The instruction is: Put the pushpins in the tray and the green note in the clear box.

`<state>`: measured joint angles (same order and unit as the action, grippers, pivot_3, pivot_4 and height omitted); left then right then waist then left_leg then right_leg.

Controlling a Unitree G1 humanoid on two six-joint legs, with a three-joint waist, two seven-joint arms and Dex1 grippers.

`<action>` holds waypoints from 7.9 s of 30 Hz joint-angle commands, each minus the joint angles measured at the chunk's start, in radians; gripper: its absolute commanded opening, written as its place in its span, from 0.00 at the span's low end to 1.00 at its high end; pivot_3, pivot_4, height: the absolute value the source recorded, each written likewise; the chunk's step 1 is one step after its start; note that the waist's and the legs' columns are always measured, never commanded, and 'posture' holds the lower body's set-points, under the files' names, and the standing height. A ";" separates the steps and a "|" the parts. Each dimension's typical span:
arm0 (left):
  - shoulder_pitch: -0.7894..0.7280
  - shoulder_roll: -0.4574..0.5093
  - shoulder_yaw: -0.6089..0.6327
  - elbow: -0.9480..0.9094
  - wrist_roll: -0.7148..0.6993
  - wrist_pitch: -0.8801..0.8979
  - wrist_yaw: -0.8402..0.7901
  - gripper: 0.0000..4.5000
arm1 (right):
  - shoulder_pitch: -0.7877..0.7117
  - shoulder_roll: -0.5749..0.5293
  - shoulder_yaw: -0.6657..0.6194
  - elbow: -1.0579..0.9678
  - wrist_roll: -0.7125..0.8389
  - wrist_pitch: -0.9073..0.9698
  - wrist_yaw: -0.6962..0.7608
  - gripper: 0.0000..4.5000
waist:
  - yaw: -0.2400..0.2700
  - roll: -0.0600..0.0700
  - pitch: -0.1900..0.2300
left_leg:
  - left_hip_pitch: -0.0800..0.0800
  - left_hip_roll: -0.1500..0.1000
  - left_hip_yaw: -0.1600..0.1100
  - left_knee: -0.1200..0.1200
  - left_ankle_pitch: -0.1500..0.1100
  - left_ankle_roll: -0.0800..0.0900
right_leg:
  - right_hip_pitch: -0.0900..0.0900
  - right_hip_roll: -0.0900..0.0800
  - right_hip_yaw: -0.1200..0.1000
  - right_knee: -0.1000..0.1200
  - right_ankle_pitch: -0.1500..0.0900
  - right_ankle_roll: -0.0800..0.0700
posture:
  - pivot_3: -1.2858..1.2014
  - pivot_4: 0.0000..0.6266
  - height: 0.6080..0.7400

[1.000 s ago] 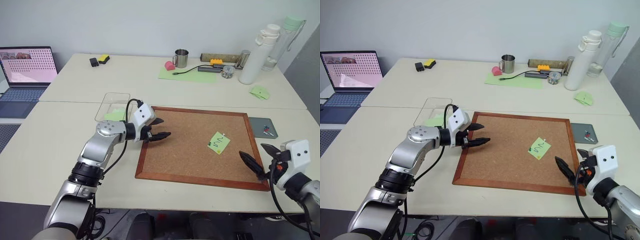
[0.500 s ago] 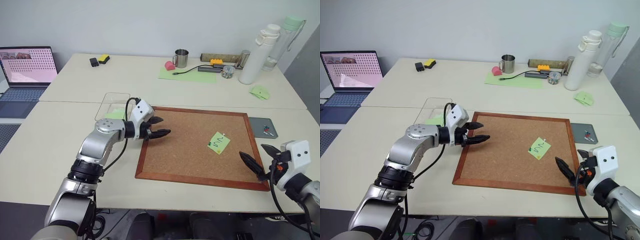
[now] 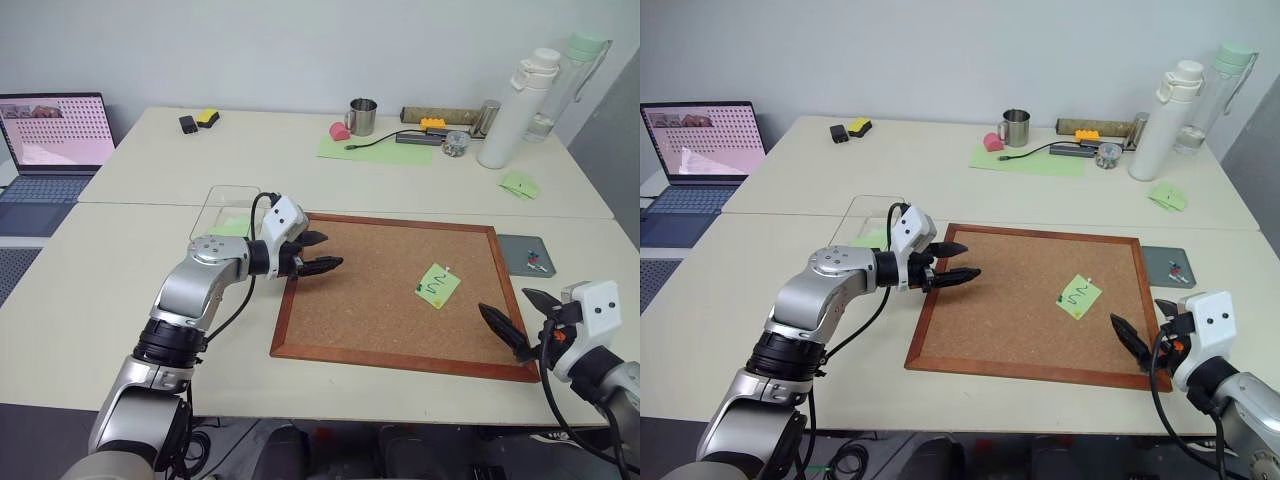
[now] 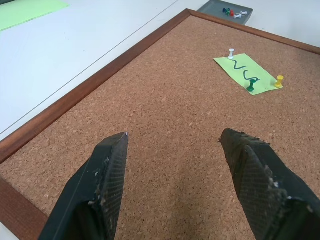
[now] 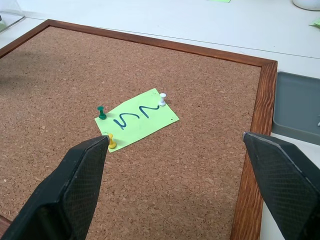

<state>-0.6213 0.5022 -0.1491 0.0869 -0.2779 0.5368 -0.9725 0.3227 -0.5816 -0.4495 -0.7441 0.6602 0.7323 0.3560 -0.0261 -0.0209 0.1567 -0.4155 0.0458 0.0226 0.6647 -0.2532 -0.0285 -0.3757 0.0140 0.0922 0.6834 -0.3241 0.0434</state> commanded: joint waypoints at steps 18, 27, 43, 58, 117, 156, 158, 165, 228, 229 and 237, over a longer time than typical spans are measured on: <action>0.026 -0.001 0.001 -0.156 -0.115 0.053 -0.067 0.16 | -0.097 -0.036 0.011 0.001 0.009 -0.010 0.040 1.00 | 0.000 0.000 0.000 | 0.000 0.000 0.000 0.000 0.000 0.000 | 0.000 0.000 0.000 0.000 0.000 0.000 | 0.52 0.24 1.00; 0.033 -0.023 -0.013 -0.163 -0.112 0.039 -0.049 0.00 | -0.105 -0.041 0.030 -0.006 0.007 -0.007 0.042 1.00 | 0.000 0.000 0.000 | 0.000 0.000 0.000 0.000 0.000 0.000 | 0.000 0.000 0.000 0.000 0.000 0.000 | 0.52 0.24 1.00; 0.102 -0.173 -0.163 0.093 0.094 -0.225 0.034 0.00 | -0.311 0.006 0.224 0.250 -0.141 -0.119 0.058 1.00 | 0.000 0.000 0.000 | 0.001 -0.001 0.001 0.001 0.000 0.000 | 0.001 0.001 0.001 0.001 0.000 0.000 | 0.52 0.24 1.00; 0.145 -0.168 -0.188 0.141 0.170 -0.290 0.046 0.00 | -0.481 0.079 0.355 0.556 -0.302 -0.256 0.086 1.00 | -0.001 0.002 -0.002 | 0.004 -0.001 0.003 0.001 0.000 0.000 | 0.001 0.000 0.001 0.003 0.000 0.000 | 0.52 0.24 1.00; 0.166 -0.124 -0.217 0.106 0.236 -0.207 0.065 0.00 | -0.467 0.135 0.261 0.395 -0.234 -0.171 0.118 0.00 | -0.003 0.002 -0.002 | 0.010 0.000 0.007 -0.001 0.000 0.000 | 0.004 0.001 0.004 0.005 0.000 0.000 | 0.52 0.24 1.00; 0.219 -0.079 -0.201 0.004 0.224 -0.162 0.067 0.00 | -0.883 -0.047 0.154 1.358 -0.378 -0.472 0.183 0.00 | -0.029 0.003 -0.002 | 0.014 0.001 0.010 -0.005 0.000 0.000 | 0.007 0.002 0.008 0.000 0.000 0.000 | 0.52 0.24 1.00; 0.221 -0.077 -0.200 -0.004 0.224 -0.155 0.069 0.00 | -0.900 -0.043 0.160 1.395 -0.386 -0.492 0.181 0.00 | -0.029 0.003 -0.002 | 0.014 0.002 0.010 -0.006 0.000 0.000 | 0.007 0.002 0.008 -0.001 0.000 0.000 | 0.52 0.24 1.00; 0.216 -0.074 -0.193 -0.008 0.225 -0.145 0.072 0.00 | -0.927 -0.042 0.162 1.434 -0.378 -0.517 0.207 0.41 | -0.030 0.003 -0.002 | 0.014 0.002 0.010 -0.006 0.000 0.000 | 0.007 0.001 0.008 -0.001 0.000 0.000 | 0.52 0.24 1.00; 0.177 -0.081 -0.209 0.038 0.228 -0.165 0.042 0.00 | -0.289 0.148 0.415 0.412 -0.326 -0.310 0.162 0.24 | -0.023 0.001 -0.002 | 0.014 0.001 0.008 -0.005 0.000 0.000 | 0.008 0.001 0.006 -0.001 0.000 0.000 | 0.52 0.24 1.00; 0.179 -0.081 -0.209 0.037 0.228 -0.165 0.043 0.00 | -0.290 0.149 0.411 0.413 -0.323 -0.310 0.162 0.19 | -0.023 0.001 -0.002 | 0.014 0.001 0.008 -0.005 0.000 0.000 | 0.008 0.001 0.006 -0.001 0.000 0.000 | 0.52 0.24 1.00; 0.183 -0.082 -0.210 0.033 0.227 -0.163 0.044 0.00 | -0.296 0.165 0.381 0.391 -0.292 -0.320 0.168 0.02 | -0.023 0.001 -0.002 | 0.014 0.001 0.008 -0.005 0.000 0.000 | 0.008 0.001 0.005 -0.001 0.000 0.000 | 0.52 0.24 1.00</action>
<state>-0.4669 0.3979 -0.3387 0.0877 -0.0775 0.3398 -0.9268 0.0305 -0.4200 -0.0367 -0.3137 0.3420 0.4345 0.5207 -0.0490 -0.0196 0.1545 -0.4015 0.0472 0.0303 0.6598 -0.2537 -0.0282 -0.3676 0.0152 0.0976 0.6822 -0.3244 0.0436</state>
